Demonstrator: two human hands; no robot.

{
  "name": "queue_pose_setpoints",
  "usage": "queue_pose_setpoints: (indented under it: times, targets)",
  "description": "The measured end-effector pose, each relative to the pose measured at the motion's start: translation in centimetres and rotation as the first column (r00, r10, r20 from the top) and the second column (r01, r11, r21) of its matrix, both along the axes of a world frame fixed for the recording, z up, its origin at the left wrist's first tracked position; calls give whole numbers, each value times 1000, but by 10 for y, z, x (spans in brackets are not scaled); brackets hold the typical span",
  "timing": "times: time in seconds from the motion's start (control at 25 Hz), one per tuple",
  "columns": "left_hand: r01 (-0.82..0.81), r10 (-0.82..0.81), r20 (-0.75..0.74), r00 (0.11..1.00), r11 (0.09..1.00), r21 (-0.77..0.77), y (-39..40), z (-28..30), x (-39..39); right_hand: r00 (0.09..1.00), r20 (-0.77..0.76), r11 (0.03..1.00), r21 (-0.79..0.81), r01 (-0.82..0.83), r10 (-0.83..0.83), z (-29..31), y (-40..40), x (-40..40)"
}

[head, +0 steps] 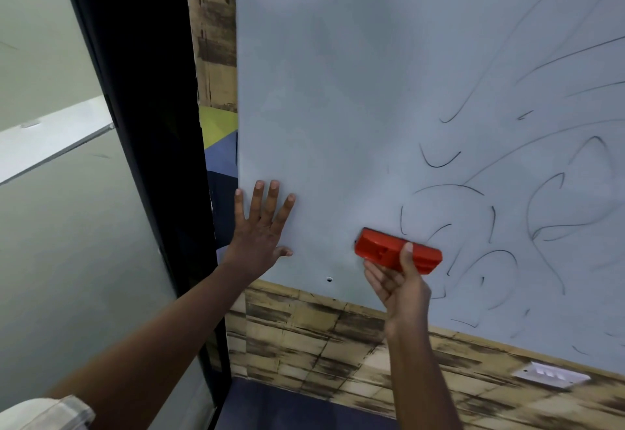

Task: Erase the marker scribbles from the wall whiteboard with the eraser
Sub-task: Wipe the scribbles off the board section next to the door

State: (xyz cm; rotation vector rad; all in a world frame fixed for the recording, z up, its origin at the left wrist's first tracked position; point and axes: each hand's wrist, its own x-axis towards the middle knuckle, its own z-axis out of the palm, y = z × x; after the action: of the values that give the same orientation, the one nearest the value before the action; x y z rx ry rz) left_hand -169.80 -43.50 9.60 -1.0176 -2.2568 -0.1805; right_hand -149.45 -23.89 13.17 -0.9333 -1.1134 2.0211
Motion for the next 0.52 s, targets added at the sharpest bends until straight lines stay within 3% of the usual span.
queue_pose_setpoints:
  times: [0.16, 0.52]
  targets:
    - [-6, 5, -45, 999, 1000, -9, 1, -2, 0, 989, 146, 995, 96, -40, 26, 3, -1, 2]
    - [-48, 49, -97, 994, 999, 17, 4, -5, 10, 936, 339, 989, -136, -54, 97, -111, 0, 18]
